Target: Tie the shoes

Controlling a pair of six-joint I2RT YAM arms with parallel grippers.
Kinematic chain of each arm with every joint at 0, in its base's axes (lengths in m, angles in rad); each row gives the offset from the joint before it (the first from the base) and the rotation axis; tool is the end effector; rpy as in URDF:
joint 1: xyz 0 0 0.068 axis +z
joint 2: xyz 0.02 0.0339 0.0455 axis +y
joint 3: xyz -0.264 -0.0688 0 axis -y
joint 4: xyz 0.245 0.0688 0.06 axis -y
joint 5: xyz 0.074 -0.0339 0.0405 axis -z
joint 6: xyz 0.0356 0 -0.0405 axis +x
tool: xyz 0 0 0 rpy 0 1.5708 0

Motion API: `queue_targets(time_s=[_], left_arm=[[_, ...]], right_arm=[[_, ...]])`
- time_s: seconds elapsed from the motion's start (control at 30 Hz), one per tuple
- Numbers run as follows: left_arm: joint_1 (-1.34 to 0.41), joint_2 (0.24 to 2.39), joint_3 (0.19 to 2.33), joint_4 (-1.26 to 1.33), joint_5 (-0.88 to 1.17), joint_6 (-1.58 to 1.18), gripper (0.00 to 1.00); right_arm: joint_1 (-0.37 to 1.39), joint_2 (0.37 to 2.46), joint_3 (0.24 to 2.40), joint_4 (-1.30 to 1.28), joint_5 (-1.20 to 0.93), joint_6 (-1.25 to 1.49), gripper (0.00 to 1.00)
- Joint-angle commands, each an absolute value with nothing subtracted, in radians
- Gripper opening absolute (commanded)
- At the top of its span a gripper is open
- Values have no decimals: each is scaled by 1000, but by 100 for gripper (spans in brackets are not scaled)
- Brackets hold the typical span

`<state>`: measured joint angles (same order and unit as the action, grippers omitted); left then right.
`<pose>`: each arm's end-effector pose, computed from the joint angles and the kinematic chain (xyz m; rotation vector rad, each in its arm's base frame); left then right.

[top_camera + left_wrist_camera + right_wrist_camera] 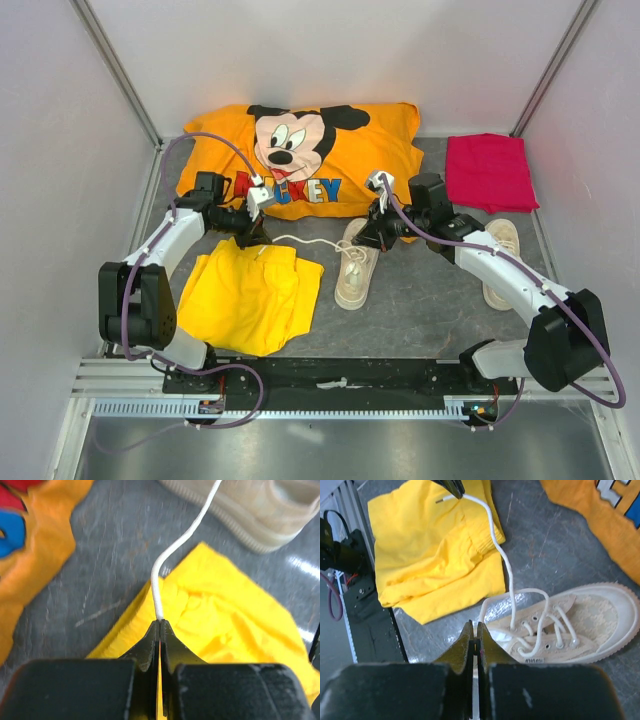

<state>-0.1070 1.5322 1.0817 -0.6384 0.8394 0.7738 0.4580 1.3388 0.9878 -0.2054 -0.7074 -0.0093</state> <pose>0.2973 -0.0586 0.2380 1.2157 1.9845 -0.7894 0.2551 0.1515 0.2892 -0.9041 1.9404 1.0141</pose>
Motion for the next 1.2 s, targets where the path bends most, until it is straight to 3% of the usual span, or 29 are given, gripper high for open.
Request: queue_targets(time_s=[0.0,0.4,0.47,0.53,0.73,0.93,1.17], left_arm=[[-101,1490,1028,-727,770,1018,2],[-181,1445,954,-753,874,1250,1],[-204,1447,963,-767,905,1270,8],[-204,1453,1007,-769,964,1255,29],[-209,1523,1150,-533,1045,903,45],[-320,1658,1253,-307,965,587,45],[-399,1836,1347,-258,940,322,41]], right_arm=[[434,1318,977,-310,-747,-80,0],[416,1394,971,-353,-581,-137,0],[414,1391,965,-339,-581,-132,0],[414,1388,959,-333,-574,-123,0],[416,1362,930,-342,-563,-130,0],[414,1354,916,-318,-572,-124,0],[414,1361,927,-281,-560,-124,0]])
